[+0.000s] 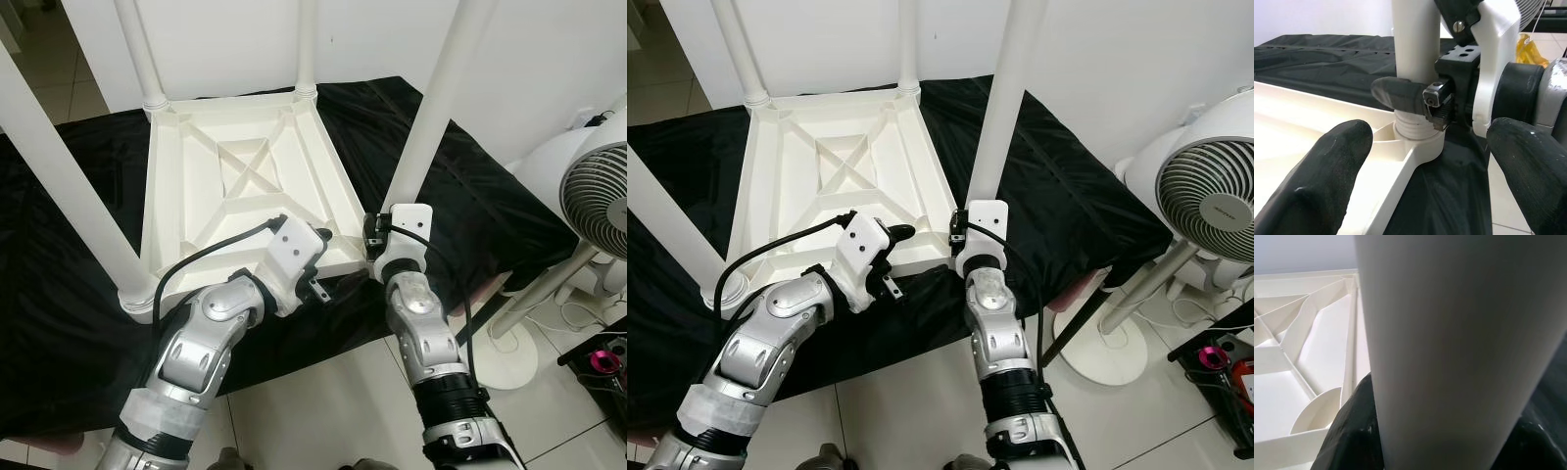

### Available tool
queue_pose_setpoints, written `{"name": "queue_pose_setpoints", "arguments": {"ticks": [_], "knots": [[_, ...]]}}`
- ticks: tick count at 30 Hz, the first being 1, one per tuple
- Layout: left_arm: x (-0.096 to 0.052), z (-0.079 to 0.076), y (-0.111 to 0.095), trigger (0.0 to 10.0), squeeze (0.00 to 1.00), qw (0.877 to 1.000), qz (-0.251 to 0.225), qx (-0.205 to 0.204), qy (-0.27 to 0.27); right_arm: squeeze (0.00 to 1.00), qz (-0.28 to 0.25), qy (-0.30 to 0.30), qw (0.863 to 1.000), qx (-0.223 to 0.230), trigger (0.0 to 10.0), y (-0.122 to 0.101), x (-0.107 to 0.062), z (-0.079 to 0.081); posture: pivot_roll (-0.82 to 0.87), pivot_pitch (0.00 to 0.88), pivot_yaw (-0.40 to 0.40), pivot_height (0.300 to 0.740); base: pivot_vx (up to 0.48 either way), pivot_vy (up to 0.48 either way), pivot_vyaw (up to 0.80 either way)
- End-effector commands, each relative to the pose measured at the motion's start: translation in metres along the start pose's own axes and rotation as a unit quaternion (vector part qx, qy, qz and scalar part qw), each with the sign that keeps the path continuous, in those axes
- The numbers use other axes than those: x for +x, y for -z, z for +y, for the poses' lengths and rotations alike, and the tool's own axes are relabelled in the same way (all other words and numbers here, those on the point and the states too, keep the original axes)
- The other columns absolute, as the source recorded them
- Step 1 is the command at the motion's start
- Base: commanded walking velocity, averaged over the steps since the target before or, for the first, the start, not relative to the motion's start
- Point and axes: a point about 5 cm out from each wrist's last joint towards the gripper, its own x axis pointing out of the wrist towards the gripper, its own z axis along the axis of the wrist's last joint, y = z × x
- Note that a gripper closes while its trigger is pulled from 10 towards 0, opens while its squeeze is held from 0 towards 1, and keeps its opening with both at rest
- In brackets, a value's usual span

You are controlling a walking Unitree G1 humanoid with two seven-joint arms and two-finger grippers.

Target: Building children table

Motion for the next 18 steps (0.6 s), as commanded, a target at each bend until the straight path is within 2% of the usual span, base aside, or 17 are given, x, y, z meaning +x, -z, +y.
{"name": "queue_pose_setpoints", "arguments": {"ticks": [1, 3, 7, 8, 11, 13, 15, 16, 18], "knots": [[0.002, -0.001, 0.002, 10.0, 0.00, 1.000, 0.004, 0.001, -0.005, 0.00, 0.035, 0.027, 0.999, 0.009, 10.0, 0.015, -0.004, -0.007, -0.11, 0.007, 0.025, 0.740, 0.000, 0.000, 0.00], [0.002, -0.001, 0.002, 10.0, 0.00, 1.000, 0.004, 0.001, -0.004, 0.00, 0.030, -0.001, 0.999, 0.027, 10.0, 0.013, -0.006, 0.005, -0.12, 0.005, 0.022, 0.740, 0.000, 0.000, 0.00], [0.001, -0.002, 0.003, 10.0, 0.00, 1.000, 0.004, 0.001, -0.004, 0.00, 0.025, -0.013, 0.999, 0.028, 10.0, 0.011, -0.008, 0.004, -0.11, 0.000, 0.019, 0.740, 0.000, 0.000, 0.00], [0.002, -0.002, 0.003, 10.0, 0.00, 1.000, 0.004, 0.000, -0.004, 1.00, 0.018, -0.029, 0.999, 0.027, 10.0, 0.010, -0.008, 0.005, -0.11, 0.000, 0.016, 0.740, 0.000, 0.000, 0.00], [0.002, -0.002, 0.003, 10.0, 0.00, 1.000, 0.003, 0.000, -0.005, 1.00, 0.007, -0.039, 0.999, 0.014, 10.0, 0.009, -0.009, 0.005, -0.11, 0.000, 0.012, 0.740, 0.000, 0.000, 0.00], [0.002, -0.002, 0.002, 10.0, 0.00, 1.000, 0.002, 0.000, -0.006, 1.00, 0.009, -0.050, 0.998, 0.036, 10.0, 0.013, -0.012, 0.002, -0.11, 0.000, 0.011, 0.740, 0.000, 0.000, 0.00], [0.002, -0.002, 0.003, 10.0, 0.00, 1.000, 0.001, 0.000, -0.008, 1.00, 0.003, -0.061, 0.998, 0.030, 10.0, 0.015, -0.015, -0.005, -0.11, 0.000, 0.006, 0.740, 0.000, 0.000, 0.00], [0.002, -0.002, 0.003, 10.0, 0.00, 1.000, 0.001, 0.000, -0.009, 0.00, 0.006, -0.063, 0.998, 0.031, 10.0, 0.017, -0.016, -0.009, -0.11, 0.000, 0.006, 0.740, 0.000, 0.000, 0.00], [0.002, -0.002, 0.003, 10.0, 0.00, 1.000, 0.002, -0.001, -0.009, 0.00, 0.006, -0.071, 0.997, 0.032, 10.0, 0.017, -0.017, -0.013, -0.11, 0.000, 0.005, 0.740, 0.000, 0.000, 0.00]]}}
